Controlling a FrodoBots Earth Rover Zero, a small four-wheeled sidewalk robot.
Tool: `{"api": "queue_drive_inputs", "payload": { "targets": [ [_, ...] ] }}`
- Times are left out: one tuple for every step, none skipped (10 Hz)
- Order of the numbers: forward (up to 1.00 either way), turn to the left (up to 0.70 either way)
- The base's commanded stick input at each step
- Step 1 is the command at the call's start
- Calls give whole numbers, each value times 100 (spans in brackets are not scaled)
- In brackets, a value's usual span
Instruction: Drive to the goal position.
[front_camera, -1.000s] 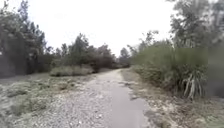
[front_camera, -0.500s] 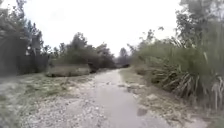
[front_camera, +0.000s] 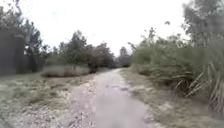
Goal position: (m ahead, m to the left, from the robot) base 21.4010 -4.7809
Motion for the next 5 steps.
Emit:
{"api": "queue_drive_inputs", "payload": {
  "targets": [
    [85,0],
    [85,0],
    [85,0],
    [85,0],
    [85,0]
  ]
}}
